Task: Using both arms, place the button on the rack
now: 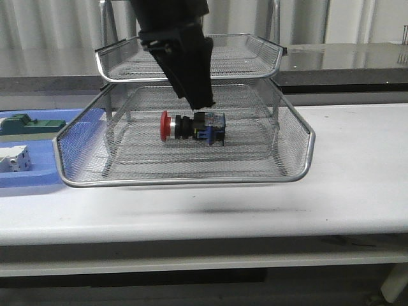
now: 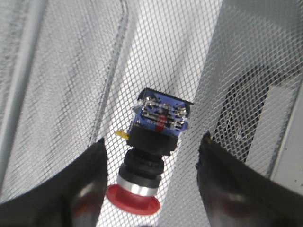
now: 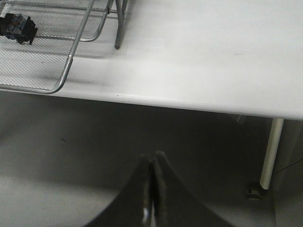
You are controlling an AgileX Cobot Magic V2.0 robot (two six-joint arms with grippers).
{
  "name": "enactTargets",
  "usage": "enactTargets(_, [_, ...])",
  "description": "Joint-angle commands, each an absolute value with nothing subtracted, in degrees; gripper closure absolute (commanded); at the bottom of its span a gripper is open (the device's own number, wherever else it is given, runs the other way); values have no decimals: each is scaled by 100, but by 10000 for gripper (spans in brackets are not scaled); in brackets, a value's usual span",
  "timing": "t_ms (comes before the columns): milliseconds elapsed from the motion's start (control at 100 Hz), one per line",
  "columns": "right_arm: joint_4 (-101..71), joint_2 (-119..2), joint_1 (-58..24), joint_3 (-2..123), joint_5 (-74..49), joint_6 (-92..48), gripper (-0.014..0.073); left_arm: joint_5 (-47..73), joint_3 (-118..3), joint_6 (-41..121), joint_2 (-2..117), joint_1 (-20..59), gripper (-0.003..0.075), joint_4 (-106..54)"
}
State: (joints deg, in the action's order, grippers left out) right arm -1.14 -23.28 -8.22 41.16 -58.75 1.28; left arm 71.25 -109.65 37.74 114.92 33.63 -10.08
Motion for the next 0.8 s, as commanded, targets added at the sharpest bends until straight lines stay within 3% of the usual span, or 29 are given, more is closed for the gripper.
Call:
enactTargets(0, [-51, -2382, -798, 4300, -5543, 120, 662, 7278, -11140, 3484, 10883, 3331, 312, -1089])
enactTargets(460, [-51, -2382, -798, 4300, -5543, 120, 662, 7278, -10987, 2314, 9575, 2171, 313, -606])
enactTargets(790, [-51, -2382, -798, 4300, -5543, 120, 662, 6878, -9735, 2049, 8503, 1001, 313, -617])
